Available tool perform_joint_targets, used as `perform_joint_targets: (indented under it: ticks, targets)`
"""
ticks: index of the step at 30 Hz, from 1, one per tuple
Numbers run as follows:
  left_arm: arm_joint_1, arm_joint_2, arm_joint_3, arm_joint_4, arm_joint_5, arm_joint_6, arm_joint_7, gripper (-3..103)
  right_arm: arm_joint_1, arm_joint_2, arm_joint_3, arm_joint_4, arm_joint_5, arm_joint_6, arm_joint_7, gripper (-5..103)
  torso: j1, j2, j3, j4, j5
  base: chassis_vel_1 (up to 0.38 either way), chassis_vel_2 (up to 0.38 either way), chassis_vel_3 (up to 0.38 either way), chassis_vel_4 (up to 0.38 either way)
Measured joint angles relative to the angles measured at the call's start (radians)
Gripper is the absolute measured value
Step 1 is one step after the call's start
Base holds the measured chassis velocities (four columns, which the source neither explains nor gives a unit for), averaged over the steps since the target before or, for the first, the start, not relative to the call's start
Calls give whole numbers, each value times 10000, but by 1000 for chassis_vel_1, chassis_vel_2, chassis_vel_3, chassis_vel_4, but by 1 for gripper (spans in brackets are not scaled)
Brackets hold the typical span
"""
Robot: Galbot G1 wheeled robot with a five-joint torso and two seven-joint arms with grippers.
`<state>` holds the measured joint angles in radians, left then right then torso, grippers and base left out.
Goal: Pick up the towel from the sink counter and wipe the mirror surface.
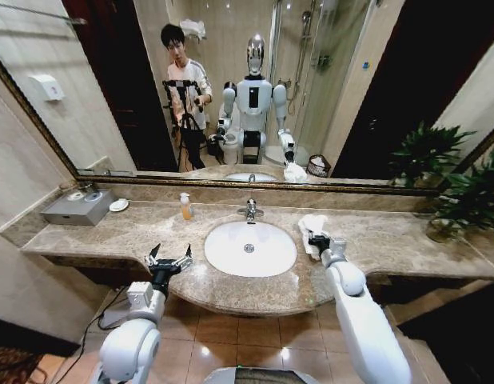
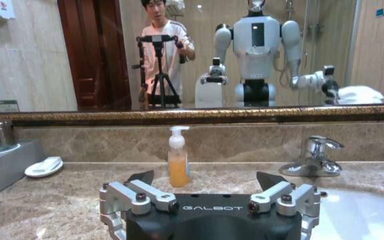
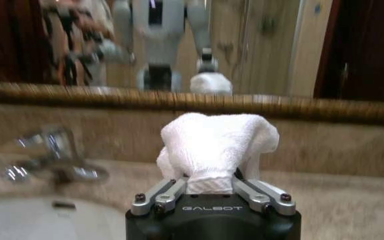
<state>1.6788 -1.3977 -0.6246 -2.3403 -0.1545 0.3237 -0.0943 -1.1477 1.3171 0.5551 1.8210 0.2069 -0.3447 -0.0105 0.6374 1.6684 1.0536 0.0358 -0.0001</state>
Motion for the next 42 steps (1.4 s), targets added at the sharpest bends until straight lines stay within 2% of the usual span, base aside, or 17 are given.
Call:
perform_joint_targets:
  ticks: [3, 7, 17, 42]
  targets:
    - [0, 0, 0, 0, 0, 0, 0, 100, -850, 132, 135, 1412, 336, 299, 324, 12, -1, 0, 0, -1, -2, 0, 0, 0, 0]
    - [-1, 0, 0, 0, 0, 0, 0, 100, -1329, 450, 142, 2331, 645, 461, 395, 12, -2, 1, -1, 3, -2, 0, 0, 0, 0]
    - [0, 0, 0, 0, 0, 0, 0, 100, -2023, 945, -22, 4021, 625, 500, 267, 12, -2, 1, 0, 1, -1, 0, 0, 0, 0]
    - [0, 1, 0, 0, 0, 0, 0, 100, -1918, 919, -215, 4739, 489, 160, 192, 12, 2, 0, 2, 1, 0, -47, 46, 52, -47]
